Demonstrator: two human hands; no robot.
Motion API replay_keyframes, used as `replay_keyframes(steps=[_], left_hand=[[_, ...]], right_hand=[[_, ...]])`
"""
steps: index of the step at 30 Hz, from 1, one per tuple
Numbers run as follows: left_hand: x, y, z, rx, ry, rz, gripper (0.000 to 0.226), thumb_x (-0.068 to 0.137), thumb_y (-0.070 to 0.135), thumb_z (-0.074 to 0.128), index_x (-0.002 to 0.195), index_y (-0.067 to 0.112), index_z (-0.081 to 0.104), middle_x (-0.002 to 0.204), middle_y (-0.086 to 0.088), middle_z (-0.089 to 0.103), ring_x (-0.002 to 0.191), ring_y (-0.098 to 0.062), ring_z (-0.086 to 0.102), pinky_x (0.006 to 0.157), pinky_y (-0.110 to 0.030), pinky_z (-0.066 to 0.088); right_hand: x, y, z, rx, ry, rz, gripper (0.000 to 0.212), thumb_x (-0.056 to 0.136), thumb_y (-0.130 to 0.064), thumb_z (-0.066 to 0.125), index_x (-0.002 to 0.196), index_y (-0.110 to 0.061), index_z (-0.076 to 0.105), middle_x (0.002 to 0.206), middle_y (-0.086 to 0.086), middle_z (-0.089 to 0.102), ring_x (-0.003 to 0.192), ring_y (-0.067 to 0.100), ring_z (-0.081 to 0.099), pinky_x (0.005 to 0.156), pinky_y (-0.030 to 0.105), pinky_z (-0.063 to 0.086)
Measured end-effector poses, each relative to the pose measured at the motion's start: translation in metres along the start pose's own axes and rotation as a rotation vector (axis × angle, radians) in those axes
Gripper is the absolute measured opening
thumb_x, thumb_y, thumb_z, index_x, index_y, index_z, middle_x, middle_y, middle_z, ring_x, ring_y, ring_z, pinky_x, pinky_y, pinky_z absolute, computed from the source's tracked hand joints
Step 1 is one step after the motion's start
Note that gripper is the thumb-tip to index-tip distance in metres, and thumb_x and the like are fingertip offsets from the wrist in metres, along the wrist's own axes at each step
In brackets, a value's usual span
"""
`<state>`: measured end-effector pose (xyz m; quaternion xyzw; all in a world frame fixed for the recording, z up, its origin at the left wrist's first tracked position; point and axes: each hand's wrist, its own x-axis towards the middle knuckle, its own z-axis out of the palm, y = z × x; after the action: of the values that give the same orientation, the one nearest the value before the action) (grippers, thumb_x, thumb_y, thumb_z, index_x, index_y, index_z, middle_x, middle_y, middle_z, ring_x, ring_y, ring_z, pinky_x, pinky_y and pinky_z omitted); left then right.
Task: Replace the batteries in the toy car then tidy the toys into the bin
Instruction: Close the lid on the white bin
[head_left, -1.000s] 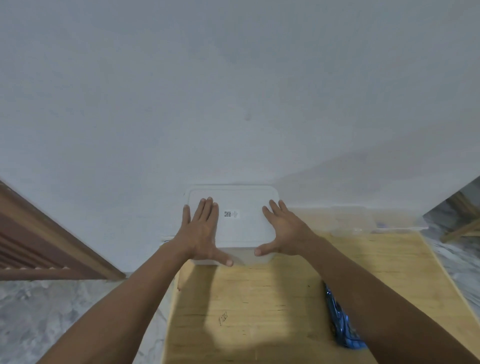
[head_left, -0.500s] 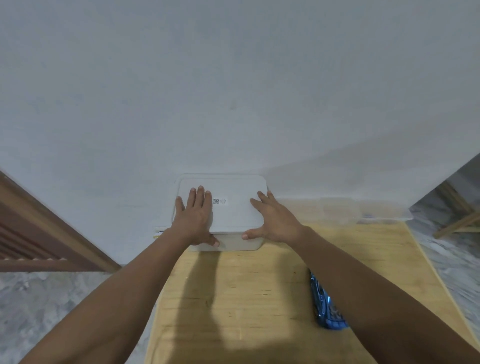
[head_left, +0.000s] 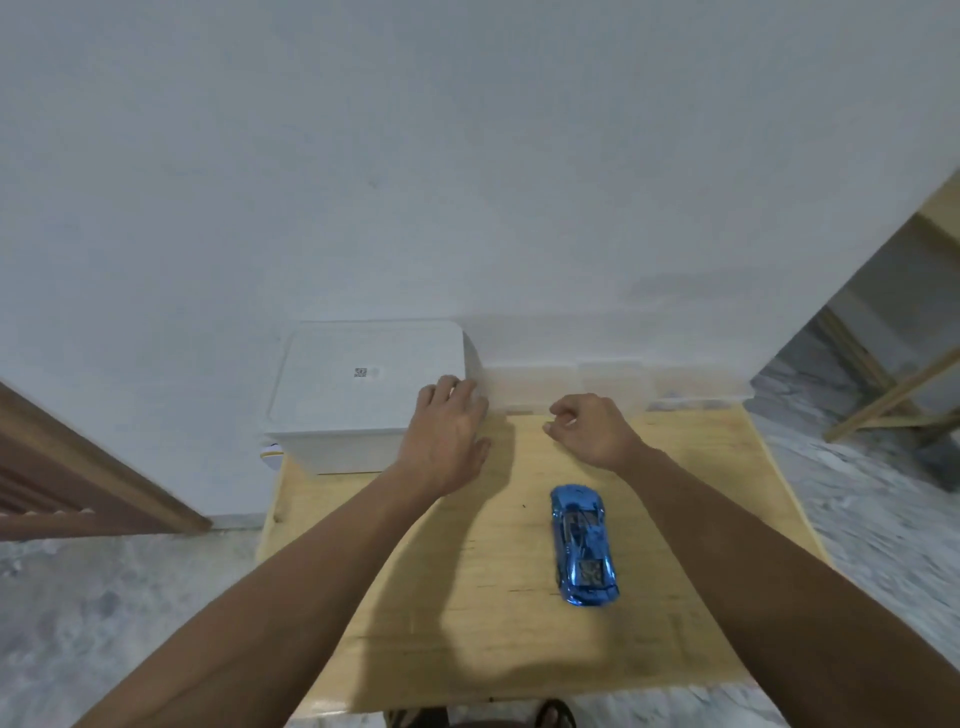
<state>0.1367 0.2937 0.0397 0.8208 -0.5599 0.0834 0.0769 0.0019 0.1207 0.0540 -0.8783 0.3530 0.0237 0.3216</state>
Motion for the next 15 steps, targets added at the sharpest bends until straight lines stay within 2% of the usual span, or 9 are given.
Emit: replay_keyframes(steps=[2,4,7,9,11,12,13,14,15], left_hand=[[-0.001,0.026,0.007,-0.070,-0.034,-0.002,0.038,0.079,0.033,0.066,0.109,0.010,0.067,0.116,-0.011,0.061,0.109,-0.030,0.050,0.090,-0.042,0.041],[-0.003,0.050,0.015,-0.231,-0.157,-0.094,0.039,0.086,0.033,0.060,0.119,0.013,0.065,0.120,-0.008,0.060,0.114,-0.027,0.050,0.097,-0.039,0.039],[-0.006,0.074,0.031,-0.488,-0.426,-0.297,0.046,0.088,0.029,0.062,0.130,0.010,0.059,0.130,-0.007,0.060,0.119,-0.023,0.054,0.099,-0.030,0.043],[-0.010,0.085,0.044,-0.574,-0.582,-0.387,0.049,0.087,0.026,0.064,0.131,0.007,0.058,0.132,-0.008,0.060,0.120,-0.023,0.055,0.099,-0.029,0.044],[-0.014,0.094,0.052,-0.660,-0.672,-0.479,0.037,0.086,0.023,0.067,0.120,0.008,0.064,0.126,-0.007,0.061,0.115,-0.022,0.057,0.097,-0.029,0.044],[-0.016,0.099,0.055,-0.717,-0.701,-0.534,0.018,0.086,0.020,0.067,0.103,0.013,0.068,0.117,-0.007,0.061,0.107,-0.021,0.058,0.094,-0.029,0.045],[-0.018,0.102,0.056,-0.777,-0.742,-0.572,0.007,0.087,0.016,0.067,0.083,0.021,0.062,0.107,-0.007,0.059,0.096,-0.020,0.058,0.088,-0.031,0.048],[-0.020,0.106,0.059,-0.839,-0.767,-0.613,0.022,0.087,0.012,0.066,0.075,0.025,0.052,0.102,-0.008,0.058,0.086,-0.019,0.057,0.079,-0.031,0.049],[-0.023,0.110,0.060,-0.907,-0.801,-0.657,0.023,0.088,0.009,0.065,0.080,0.026,0.051,0.101,-0.010,0.058,0.078,-0.019,0.057,0.071,-0.030,0.048]], right_hand=[[-0.005,0.019,-0.006,0.011,-0.023,0.059,0.035,0.090,-0.027,0.066,0.118,-0.006,0.065,0.116,0.010,0.068,0.109,0.022,0.062,0.090,0.023,0.044],[-0.011,0.036,-0.010,0.008,-0.056,0.113,0.030,0.089,-0.023,0.067,0.112,-0.004,0.068,0.115,0.010,0.068,0.109,0.023,0.062,0.093,0.027,0.047],[-0.022,0.057,-0.007,0.031,-0.159,0.227,0.024,0.086,-0.017,0.068,0.102,0.002,0.070,0.094,0.014,0.070,0.084,0.027,0.066,0.080,0.037,0.056],[-0.030,0.067,-0.003,0.056,-0.235,0.309,0.023,0.085,-0.013,0.068,0.101,0.003,0.068,0.093,0.016,0.072,0.079,0.029,0.070,0.073,0.042,0.061],[-0.038,0.074,0.002,0.085,-0.292,0.372,0.027,0.085,-0.015,0.069,0.105,0.003,0.065,0.101,0.018,0.071,0.087,0.029,0.071,0.072,0.041,0.061],[-0.042,0.077,0.004,0.102,-0.322,0.392,0.032,0.086,-0.018,0.071,0.108,0.004,0.062,0.103,0.018,0.070,0.089,0.029,0.071,0.071,0.040,0.061],[-0.046,0.080,0.006,0.125,-0.353,0.405,0.039,0.086,-0.020,0.072,0.112,0.004,0.059,0.105,0.018,0.068,0.089,0.029,0.070,0.072,0.041,0.061],[-0.049,0.083,0.009,0.160,-0.387,0.421,0.045,0.085,-0.022,0.074,0.118,0.004,0.056,0.105,0.017,0.067,0.089,0.029,0.070,0.074,0.043,0.061],[-0.051,0.087,0.011,0.203,-0.422,0.438,0.053,0.083,-0.022,0.076,0.124,0.003,0.052,0.105,0.017,0.066,0.089,0.029,0.069,0.075,0.045,0.060]])
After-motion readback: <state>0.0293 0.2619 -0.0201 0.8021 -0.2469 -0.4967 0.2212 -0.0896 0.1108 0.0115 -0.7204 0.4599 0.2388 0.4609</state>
